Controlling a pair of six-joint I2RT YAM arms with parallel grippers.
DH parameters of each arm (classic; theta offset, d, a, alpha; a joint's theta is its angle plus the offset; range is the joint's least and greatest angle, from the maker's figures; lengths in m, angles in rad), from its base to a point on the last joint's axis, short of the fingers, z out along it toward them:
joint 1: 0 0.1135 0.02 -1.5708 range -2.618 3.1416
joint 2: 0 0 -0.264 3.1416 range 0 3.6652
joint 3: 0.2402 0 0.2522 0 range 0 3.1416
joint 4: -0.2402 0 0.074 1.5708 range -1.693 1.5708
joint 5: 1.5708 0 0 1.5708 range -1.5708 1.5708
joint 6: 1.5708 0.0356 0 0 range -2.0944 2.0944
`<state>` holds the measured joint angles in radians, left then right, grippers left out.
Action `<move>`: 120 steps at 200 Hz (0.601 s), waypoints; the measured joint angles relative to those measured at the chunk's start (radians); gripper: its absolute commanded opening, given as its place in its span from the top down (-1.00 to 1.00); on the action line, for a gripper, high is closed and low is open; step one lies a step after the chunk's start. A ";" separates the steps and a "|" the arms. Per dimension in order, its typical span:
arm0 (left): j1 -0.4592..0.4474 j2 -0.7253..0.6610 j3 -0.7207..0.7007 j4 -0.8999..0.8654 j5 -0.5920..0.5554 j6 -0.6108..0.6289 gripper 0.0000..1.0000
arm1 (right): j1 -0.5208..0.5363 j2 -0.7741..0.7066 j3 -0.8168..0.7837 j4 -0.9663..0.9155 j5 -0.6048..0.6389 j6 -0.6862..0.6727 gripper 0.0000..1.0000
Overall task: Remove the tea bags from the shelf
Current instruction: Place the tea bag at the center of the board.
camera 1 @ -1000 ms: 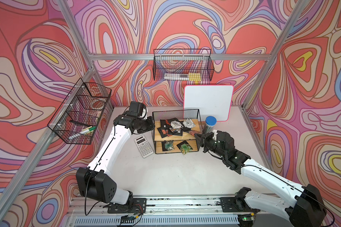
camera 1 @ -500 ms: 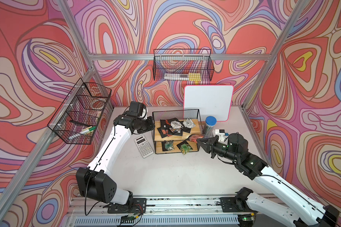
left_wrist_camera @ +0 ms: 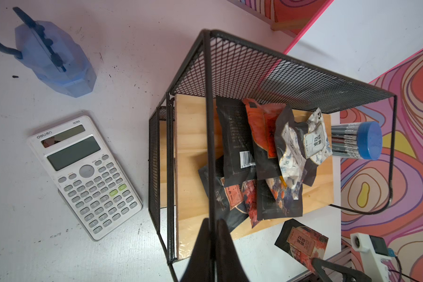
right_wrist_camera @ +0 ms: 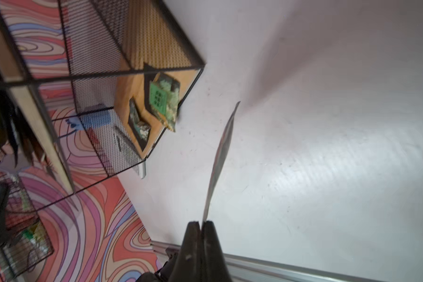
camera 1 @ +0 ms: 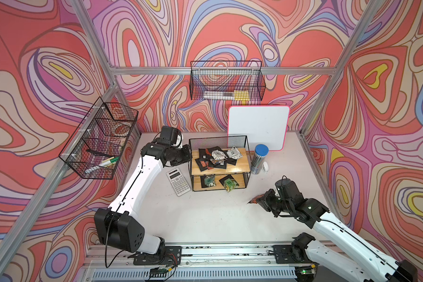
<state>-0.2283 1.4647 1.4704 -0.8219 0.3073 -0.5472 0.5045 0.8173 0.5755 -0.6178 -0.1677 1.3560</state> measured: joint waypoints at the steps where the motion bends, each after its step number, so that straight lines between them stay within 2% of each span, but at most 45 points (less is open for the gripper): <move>1: 0.000 0.000 0.000 0.000 0.000 0.000 1.00 | -0.004 0.000 -0.005 0.006 0.004 0.000 1.00; 68: 0.000 0.000 0.000 0.000 0.000 -0.001 1.00 | -0.066 -0.019 -0.172 0.209 0.104 0.028 1.00; 120: 0.000 0.000 0.000 0.000 0.000 -0.001 1.00 | -0.078 -0.182 -0.356 0.205 0.139 0.157 0.96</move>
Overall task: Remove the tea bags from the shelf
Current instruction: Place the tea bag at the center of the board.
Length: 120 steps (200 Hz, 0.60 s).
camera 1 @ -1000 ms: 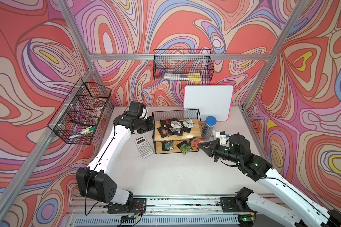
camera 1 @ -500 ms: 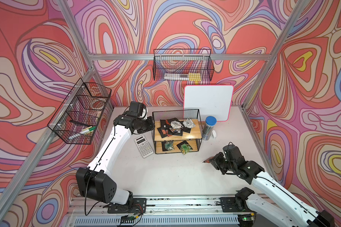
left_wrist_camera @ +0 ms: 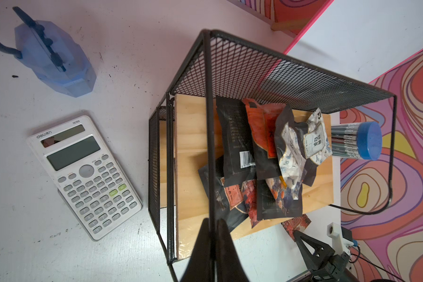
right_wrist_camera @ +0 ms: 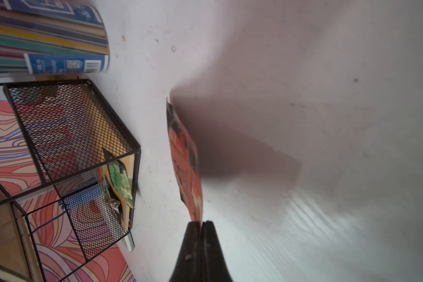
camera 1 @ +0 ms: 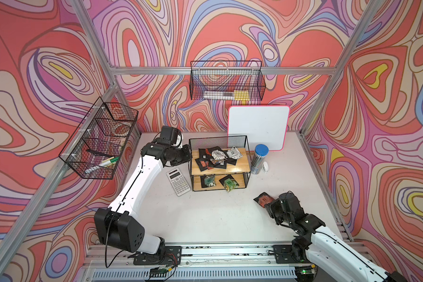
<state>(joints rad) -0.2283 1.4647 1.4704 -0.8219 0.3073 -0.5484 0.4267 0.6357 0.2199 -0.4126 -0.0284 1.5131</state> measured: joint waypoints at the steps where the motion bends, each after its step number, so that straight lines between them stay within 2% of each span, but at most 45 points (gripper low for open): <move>1: 0.000 0.000 0.000 0.000 0.000 0.000 1.00 | 0.000 -0.002 -0.001 -0.001 0.000 0.001 0.96; 49: 0.000 0.000 0.000 0.000 0.000 0.000 1.00 | -0.001 0.009 -0.009 -0.010 0.005 0.049 1.00; 120: 0.000 0.000 0.000 0.000 0.000 0.000 1.00 | -0.009 0.322 0.082 0.092 -0.044 0.018 1.00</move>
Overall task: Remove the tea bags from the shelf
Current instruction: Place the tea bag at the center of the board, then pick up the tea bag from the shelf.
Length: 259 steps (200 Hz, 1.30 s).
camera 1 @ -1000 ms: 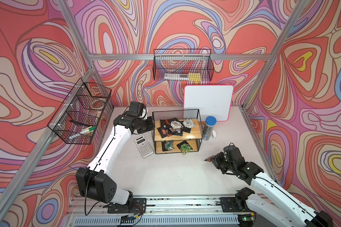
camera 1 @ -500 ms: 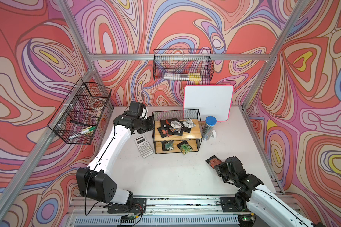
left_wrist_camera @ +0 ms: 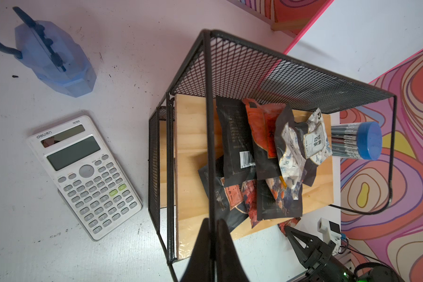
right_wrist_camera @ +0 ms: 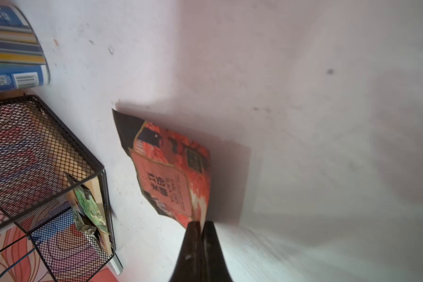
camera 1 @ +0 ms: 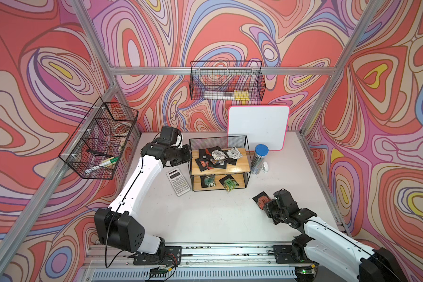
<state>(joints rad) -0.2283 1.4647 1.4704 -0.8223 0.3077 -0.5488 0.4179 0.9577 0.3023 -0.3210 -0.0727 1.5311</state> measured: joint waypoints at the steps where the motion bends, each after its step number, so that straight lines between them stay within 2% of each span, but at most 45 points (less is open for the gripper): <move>1: 0.000 0.000 0.000 0.000 0.000 0.000 1.00 | 0.000 0.003 0.002 0.001 -0.001 0.000 1.00; 37: 0.000 0.000 0.000 0.000 0.000 0.000 1.00 | -0.005 0.103 0.067 0.038 -0.029 -0.040 0.99; 52: 0.000 0.000 0.000 0.000 0.000 0.000 1.00 | -0.019 0.114 0.077 0.041 -0.031 -0.050 0.46; 70: 0.000 0.000 0.000 0.000 0.000 0.000 1.00 | -0.029 0.130 0.111 -0.001 -0.024 -0.067 0.07; 87: 0.000 0.000 0.000 0.000 0.000 -0.001 1.00 | -0.031 0.131 0.184 -0.099 -0.004 -0.111 -0.20; 103: 0.000 0.000 0.000 0.000 0.000 -0.001 1.00 | -0.031 0.123 0.291 -0.217 0.048 -0.150 -0.34; 137: 0.000 0.000 0.000 0.000 0.000 -0.001 1.00 | -0.031 0.122 0.602 -0.449 0.201 -0.314 -0.40; 168: 0.000 0.000 0.000 0.001 0.000 -0.002 1.00 | 0.002 0.192 0.904 -0.547 0.301 -0.524 -0.35; 187: 0.000 0.000 0.000 0.001 0.000 -0.002 1.00 | 0.090 0.314 1.114 -0.562 0.314 -0.674 -0.35; 212: 0.000 0.000 0.000 0.001 0.000 -0.001 1.00 | 0.194 0.533 1.374 -0.575 0.262 -0.831 -0.35; 259: 0.000 0.001 0.000 0.001 0.000 -0.001 1.00 | 0.278 0.920 1.776 -0.672 0.166 -0.998 -0.37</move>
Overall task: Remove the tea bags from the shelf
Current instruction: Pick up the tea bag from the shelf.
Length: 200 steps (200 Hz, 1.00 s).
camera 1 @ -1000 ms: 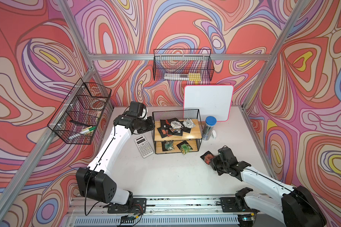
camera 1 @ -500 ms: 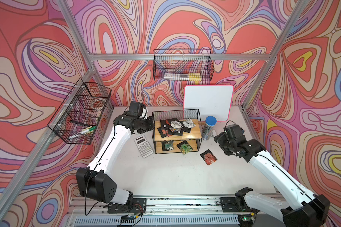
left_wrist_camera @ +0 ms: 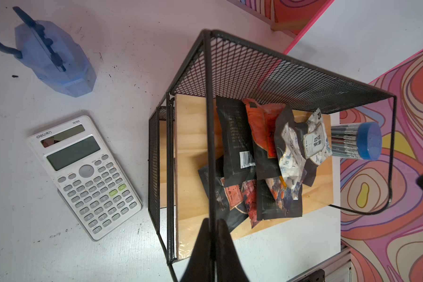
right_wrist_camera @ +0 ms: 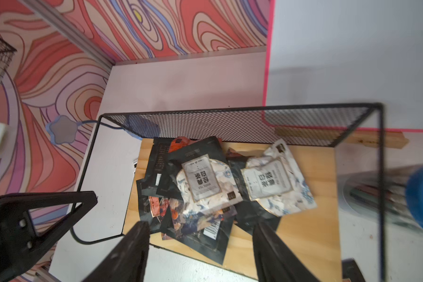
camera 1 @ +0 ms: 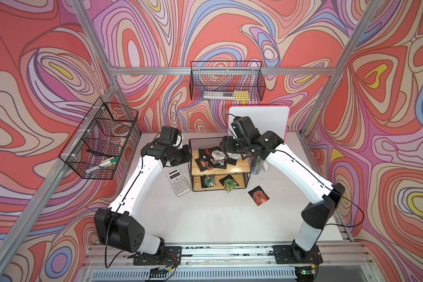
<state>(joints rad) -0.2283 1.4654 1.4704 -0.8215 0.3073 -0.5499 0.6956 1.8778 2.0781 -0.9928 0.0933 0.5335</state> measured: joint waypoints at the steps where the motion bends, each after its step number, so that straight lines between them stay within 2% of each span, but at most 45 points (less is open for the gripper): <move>1: 0.000 0.000 0.000 0.000 0.000 0.000 1.00 | 0.000 0.005 0.005 -0.003 0.000 -0.002 -0.37; 19: 0.000 0.000 0.000 0.000 0.000 0.000 1.00 | 0.006 0.111 0.104 -0.050 -0.023 -0.034 -0.36; 39: 0.000 0.002 0.002 0.000 0.000 0.000 1.00 | 0.006 0.176 0.144 -0.085 -0.045 -0.057 -0.38; 117: 0.000 0.007 0.008 -0.001 0.000 0.000 1.00 | 0.005 0.233 0.190 -0.124 -0.076 -0.104 -0.33; 200: 0.000 0.010 0.010 0.000 0.000 0.000 1.00 | 0.005 0.298 0.218 -0.122 -0.087 -0.105 0.06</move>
<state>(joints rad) -0.2283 1.4754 1.4799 -0.8219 0.3073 -0.5495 0.7010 2.1754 2.2963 -1.1152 0.0059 0.4286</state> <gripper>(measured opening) 0.085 0.490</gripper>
